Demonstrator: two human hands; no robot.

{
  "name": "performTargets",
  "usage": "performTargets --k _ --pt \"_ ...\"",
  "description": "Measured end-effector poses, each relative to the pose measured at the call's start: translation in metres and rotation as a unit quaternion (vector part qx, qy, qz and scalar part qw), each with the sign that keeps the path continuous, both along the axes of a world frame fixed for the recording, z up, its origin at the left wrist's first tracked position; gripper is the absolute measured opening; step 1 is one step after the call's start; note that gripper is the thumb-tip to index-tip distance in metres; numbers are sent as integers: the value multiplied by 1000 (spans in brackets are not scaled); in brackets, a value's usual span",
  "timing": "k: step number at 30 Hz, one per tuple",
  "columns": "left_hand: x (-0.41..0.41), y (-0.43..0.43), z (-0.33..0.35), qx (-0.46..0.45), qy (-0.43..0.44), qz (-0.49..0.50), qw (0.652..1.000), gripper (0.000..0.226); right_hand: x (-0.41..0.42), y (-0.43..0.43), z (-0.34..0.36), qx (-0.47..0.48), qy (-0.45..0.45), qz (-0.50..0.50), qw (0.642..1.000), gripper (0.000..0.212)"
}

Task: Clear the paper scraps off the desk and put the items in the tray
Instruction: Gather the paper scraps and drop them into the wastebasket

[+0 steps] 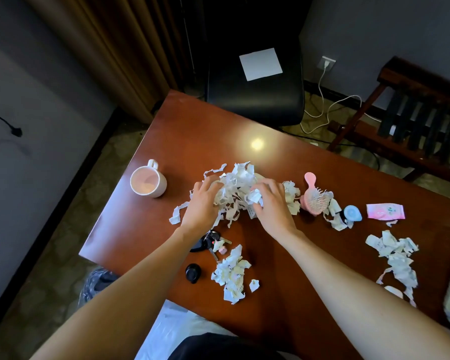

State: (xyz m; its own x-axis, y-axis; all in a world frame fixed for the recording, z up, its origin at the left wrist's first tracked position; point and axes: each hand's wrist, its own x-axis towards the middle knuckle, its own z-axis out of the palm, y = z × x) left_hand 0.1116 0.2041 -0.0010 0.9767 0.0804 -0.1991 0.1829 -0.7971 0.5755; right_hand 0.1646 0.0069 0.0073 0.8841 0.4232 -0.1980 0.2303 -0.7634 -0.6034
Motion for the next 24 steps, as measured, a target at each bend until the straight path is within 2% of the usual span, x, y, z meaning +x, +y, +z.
performTargets --k 5,10,17,21,24 --pt "-9 5 -4 4 5 1 1000 56 -6 5 4 11 52 13 999 50" --pt "-12 8 -18 73 57 -16 996 53 -8 22 -2 -4 95 53 994 74" --pt "-16 18 -36 113 96 -10 989 60 0 44 -19 -124 35 125 984 94" --pt "-23 27 -43 102 121 -31 987 77 -3 45 -34 -181 6 206 962 89" --pt "-23 42 -50 118 125 -78 982 83 -4 41 -47 -208 -28 225 951 85"
